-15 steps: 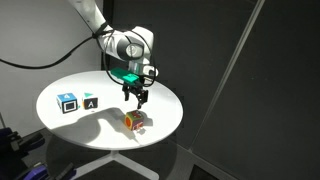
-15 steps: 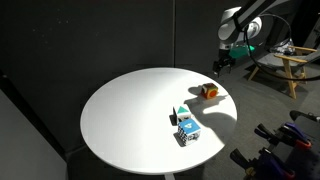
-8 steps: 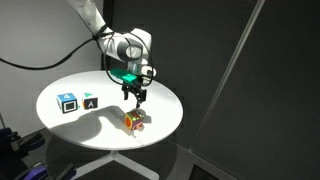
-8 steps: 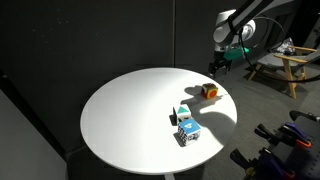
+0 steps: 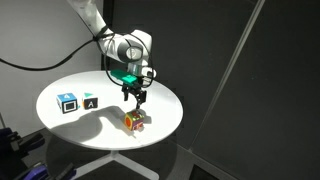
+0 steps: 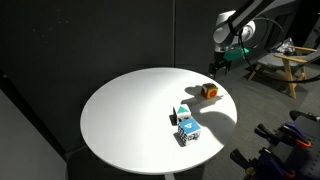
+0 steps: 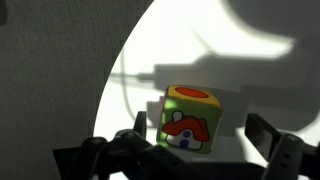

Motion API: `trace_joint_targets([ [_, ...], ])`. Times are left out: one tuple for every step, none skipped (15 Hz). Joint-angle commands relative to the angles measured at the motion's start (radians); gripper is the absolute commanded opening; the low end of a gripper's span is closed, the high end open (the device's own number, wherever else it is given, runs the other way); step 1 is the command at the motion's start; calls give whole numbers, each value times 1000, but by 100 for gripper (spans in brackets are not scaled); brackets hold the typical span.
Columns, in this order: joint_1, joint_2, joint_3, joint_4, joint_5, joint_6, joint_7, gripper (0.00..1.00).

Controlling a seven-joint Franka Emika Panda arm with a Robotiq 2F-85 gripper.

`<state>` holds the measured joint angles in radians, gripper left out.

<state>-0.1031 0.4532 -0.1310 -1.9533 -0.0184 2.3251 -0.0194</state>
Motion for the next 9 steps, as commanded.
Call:
trace_joint_targets([
  [-18, 38, 18, 40, 14, -4, -6, 100],
  [-22, 47, 22, 47, 19, -5, -13, 100],
  [-25, 56, 27, 54, 23, -3, -19, 100],
  [-27, 66, 32, 62, 28, 1, -24, 100],
  [-28, 77, 36, 72, 33, 3, -26, 100],
  [-28, 86, 39, 81, 35, 5, -25, 100],
  [-26, 98, 41, 95, 35, 4, -20, 100],
  [-24, 109, 43, 106, 34, 4, -17, 100],
  [-22, 122, 43, 120, 32, 4, -13, 100],
])
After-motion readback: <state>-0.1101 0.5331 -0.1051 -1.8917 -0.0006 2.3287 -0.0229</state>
